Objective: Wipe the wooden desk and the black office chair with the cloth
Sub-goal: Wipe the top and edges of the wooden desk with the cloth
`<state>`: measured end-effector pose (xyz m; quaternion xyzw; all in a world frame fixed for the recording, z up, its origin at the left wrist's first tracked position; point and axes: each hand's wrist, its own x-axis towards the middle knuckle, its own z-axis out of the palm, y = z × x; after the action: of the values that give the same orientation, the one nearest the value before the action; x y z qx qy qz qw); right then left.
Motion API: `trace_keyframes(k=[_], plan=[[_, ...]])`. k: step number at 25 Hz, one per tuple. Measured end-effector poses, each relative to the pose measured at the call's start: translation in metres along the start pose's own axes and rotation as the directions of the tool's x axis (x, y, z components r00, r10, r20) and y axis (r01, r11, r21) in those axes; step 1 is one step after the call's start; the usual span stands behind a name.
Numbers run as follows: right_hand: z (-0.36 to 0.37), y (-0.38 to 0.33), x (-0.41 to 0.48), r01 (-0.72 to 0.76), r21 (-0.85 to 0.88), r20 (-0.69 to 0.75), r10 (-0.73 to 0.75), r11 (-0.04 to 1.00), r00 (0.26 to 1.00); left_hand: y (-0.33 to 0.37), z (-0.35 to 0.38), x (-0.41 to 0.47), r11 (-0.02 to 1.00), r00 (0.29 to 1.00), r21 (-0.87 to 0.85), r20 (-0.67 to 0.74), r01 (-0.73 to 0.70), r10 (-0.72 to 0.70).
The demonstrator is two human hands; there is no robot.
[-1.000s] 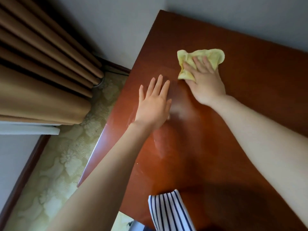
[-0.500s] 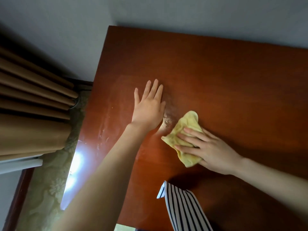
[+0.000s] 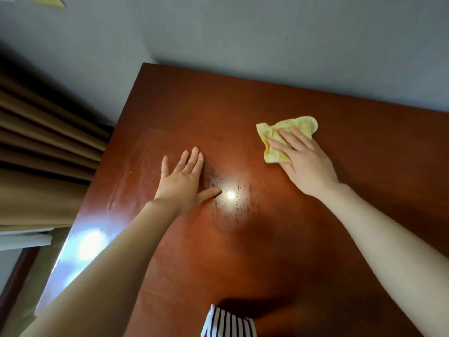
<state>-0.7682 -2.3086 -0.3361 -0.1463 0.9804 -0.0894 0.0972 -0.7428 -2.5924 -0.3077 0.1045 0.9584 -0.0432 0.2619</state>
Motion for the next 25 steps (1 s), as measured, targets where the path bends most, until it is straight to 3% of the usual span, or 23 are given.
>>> trace_keyframes(k=[6, 11, 14, 19, 22, 25], plan=[[-0.018, 0.020, 0.113, -0.054, 0.022, -0.028, 0.054, 0.998, 0.998, -0.002, -0.005, 0.002, 1.000, 1.000, -0.018, 0.025, 0.004, -0.004], [-0.011, -0.028, 0.154, 0.004, -0.030, 0.033, -0.003, 1.000, 0.999, -0.005, -0.007, 0.009, 0.999, 1.000, -0.032, 0.029, 0.001, 0.000], [0.008, -0.065, 0.123, 0.175, -0.084, 0.018, -0.175, 0.981, 0.984, -0.005, -0.004, 0.009, 0.999, 0.999, -0.054, 0.036, 0.007, -0.005], [0.024, -0.084, 0.040, 0.297, -0.077, 0.063, -0.292, 0.952, 0.954, -0.012, -0.004, 0.008, 0.996, 1.000, -0.092, -0.028, -0.011, 0.008], [0.029, -0.091, -0.014, 0.289, -0.074, 0.070, -0.284, 0.955, 0.956, -0.020, -0.004, 0.006, 0.993, 0.994, -0.103, -0.105, -0.051, 0.040], [0.036, -0.104, -0.047, 0.186, -0.017, 0.090, -0.183, 0.982, 0.979, -0.026, -0.005, 0.008, 0.988, 0.984, -0.099, -0.147, -0.116, 0.101]])
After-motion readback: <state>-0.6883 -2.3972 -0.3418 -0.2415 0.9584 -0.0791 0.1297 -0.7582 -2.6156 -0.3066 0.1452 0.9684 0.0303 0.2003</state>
